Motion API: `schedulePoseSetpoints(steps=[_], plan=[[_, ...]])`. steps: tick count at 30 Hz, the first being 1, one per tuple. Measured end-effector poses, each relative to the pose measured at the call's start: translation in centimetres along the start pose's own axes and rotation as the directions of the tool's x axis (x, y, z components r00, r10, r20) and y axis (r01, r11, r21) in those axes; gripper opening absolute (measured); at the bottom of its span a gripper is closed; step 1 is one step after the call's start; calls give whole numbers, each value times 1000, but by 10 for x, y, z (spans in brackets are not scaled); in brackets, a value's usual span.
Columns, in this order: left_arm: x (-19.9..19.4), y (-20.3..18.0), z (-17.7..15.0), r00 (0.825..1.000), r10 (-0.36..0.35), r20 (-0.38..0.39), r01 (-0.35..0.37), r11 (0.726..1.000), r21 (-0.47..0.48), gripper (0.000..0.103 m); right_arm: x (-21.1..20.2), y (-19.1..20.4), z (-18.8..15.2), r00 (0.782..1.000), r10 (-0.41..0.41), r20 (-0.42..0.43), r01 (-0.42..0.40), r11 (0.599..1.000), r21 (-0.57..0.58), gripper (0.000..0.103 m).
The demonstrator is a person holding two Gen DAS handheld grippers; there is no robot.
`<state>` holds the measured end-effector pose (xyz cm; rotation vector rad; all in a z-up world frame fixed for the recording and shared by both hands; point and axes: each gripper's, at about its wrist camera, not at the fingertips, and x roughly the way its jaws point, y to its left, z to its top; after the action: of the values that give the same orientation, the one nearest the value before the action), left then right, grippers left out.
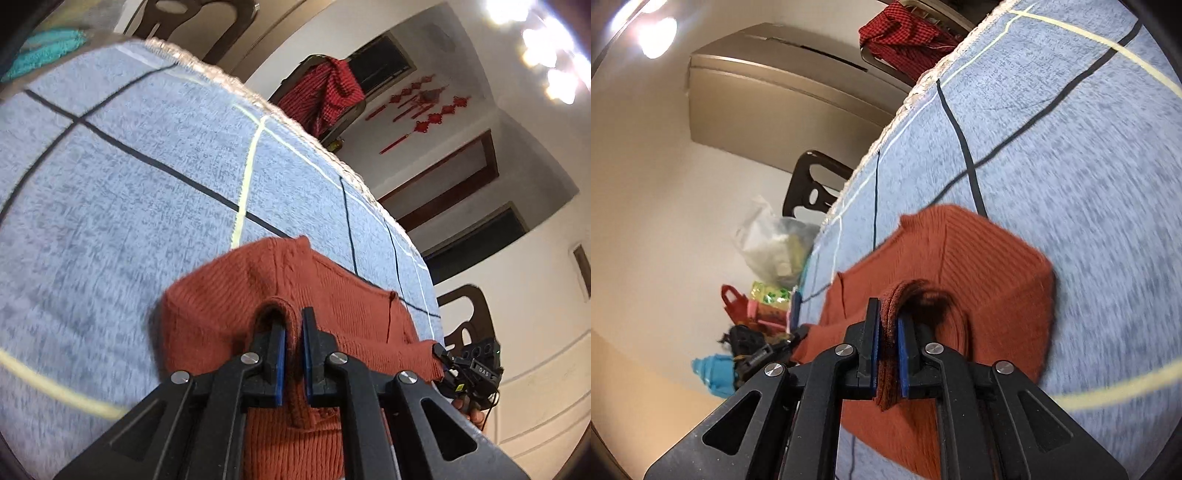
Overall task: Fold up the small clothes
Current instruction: 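Carry the held hem over toward the collar with both tools, then lay the hem on the collar and open both tools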
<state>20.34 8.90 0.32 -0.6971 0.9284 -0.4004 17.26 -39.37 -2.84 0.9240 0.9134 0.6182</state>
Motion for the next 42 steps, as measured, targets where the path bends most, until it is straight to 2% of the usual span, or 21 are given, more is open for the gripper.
schedulePoseSetpoints(steps=[3, 5, 7, 9, 11, 12, 13, 19, 27, 33, 37, 38, 40, 42], plan=[[12, 15, 5, 999, -17, -27, 15, 996, -84, 10, 8, -9, 9, 1000, 8, -3, -7, 999, 47, 10], [13, 17, 5, 999, -31, -19, 29, 995, -93, 11, 13, -13, 14, 1000, 29, -3, -28, 996, 87, 10], [12, 18, 6, 999, -41, -9, 40, 994, -102, 17, 13, -16, 18, 998, 59, 18, -61, 992, 110, 11], [8, 18, 9, 999, -44, 15, 45, 993, -105, 21, 12, -17, 20, 996, 84, 42, -89, 988, 124, 21], [4, 18, 12, 998, -48, 41, 53, 992, -115, 32, 9, -19, 24, 991, 110, 79, -121, 982, 143, 30], [2, 19, 13, 997, -40, 59, 47, 992, -120, 39, 7, -19, 25, 988, 120, 97, -134, 979, 152, 32], [-1, 19, 14, 997, -20, 81, 30, 992, -120, 40, 5, -19, 26, 988, 117, 105, -132, 980, 151, 32], [-19, 12, 8, 989, 71, 132, -64, 996, -59, 40, -18, 1, 20, 990, 14, 142, -19, 999, 33, 32], [-26, -15, -11, 986, 106, 129, -115, 992, 58, 40, -17, 24, 12, 985, -72, 156, 85, 993, -78, 32], [-18, -35, -38, 982, 170, 81, -183, 961, 207, 40, -10, 43, -29, 974, -198, 110, 219, 946, -239, 32], [-16, -41, -56, 969, 226, 99, -246, 926, 287, 40, -11, 34, -46, 944, -310, 109, 329, 900, -286, 31], [-18, -46, -59, 966, 239, 95, -257, 920, 297, 40, -16, 35, -48, 943, -311, 121, 333, 900, -280, 31], [-25, -58, -67, 972, 216, 93, -235, 917, 321, 40, -21, 46, -53, 924, -351, 151, 381, 875, -298, 32], [-27, -76, -80, 973, 209, 97, -230, 899, 372, 40, -16, 66, -65, 914, -366, 177, 406, 837, -367, 32]])
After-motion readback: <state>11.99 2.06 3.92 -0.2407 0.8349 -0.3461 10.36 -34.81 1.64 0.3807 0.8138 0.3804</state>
